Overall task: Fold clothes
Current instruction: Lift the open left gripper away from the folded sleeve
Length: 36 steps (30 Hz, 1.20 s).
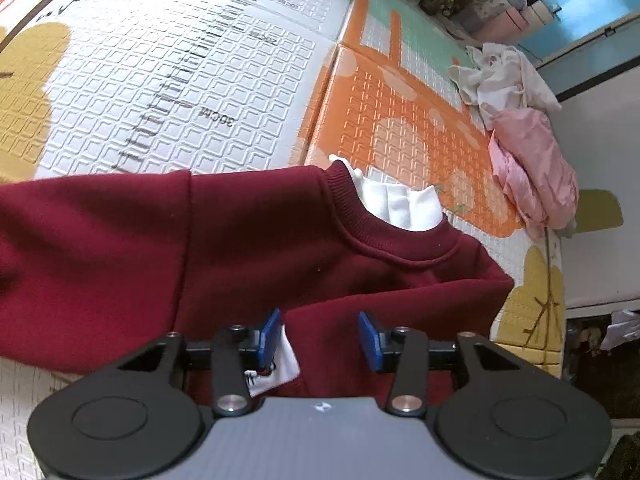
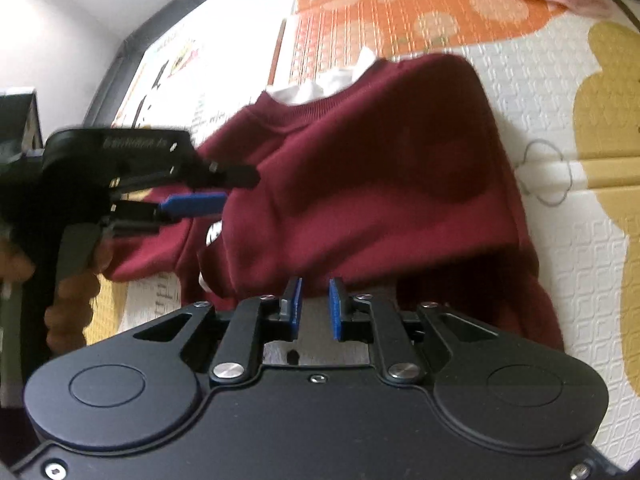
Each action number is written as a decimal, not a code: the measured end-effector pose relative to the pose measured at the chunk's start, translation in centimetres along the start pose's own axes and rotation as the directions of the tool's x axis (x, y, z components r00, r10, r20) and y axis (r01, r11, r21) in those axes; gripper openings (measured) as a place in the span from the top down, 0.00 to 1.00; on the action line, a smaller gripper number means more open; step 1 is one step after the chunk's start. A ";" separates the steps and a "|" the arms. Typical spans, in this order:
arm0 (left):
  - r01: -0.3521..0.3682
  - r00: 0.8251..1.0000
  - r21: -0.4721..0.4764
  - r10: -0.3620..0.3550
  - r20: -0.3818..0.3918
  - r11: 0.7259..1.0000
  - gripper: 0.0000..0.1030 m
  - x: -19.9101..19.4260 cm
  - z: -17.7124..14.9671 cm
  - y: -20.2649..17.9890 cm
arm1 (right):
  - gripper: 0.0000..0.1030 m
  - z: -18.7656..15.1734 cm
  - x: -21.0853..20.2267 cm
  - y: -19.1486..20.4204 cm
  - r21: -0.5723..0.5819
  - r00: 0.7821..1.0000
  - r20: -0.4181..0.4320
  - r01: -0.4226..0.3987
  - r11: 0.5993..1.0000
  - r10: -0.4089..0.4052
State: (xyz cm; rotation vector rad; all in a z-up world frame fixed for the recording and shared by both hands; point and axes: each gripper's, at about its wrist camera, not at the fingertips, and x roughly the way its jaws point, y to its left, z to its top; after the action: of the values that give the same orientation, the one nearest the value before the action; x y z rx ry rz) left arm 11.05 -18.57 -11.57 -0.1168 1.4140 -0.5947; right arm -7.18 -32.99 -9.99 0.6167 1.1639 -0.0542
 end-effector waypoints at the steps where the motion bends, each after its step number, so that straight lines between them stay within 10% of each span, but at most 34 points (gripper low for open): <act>1: -0.007 1.000 0.005 0.007 -0.003 1.000 0.55 0.3 0.0 -0.1 | 0.87 -0.2 0.1 0.1 -0.002 1.000 -0.004 0.001 1.000 -0.001; 14: -0.013 1.000 0.016 0.013 -0.006 1.000 0.84 0.3 0.2 -0.6 | 0.87 -0.3 0.6 0.4 0.002 1.000 -0.019 -0.010 1.000 0.010; 27: -0.121 0.992 0.132 0.117 0.037 0.984 0.82 0.5 2.0 -2.3 | 0.87 1.4 1.2 3.1 -0.046 0.999 0.012 -0.032 0.998 0.033; 36: -0.128 0.991 0.116 0.122 0.057 0.985 0.60 0.5 2.0 -1.2 | 0.87 1.5 2.0 1.3 -0.016 1.000 0.008 -0.021 1.000 0.021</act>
State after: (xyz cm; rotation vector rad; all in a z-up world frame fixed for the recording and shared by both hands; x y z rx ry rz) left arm 12.58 -20.38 -11.10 0.0515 1.3235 -0.5668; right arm -4.62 -32.05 -10.81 0.6138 1.1485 -0.0298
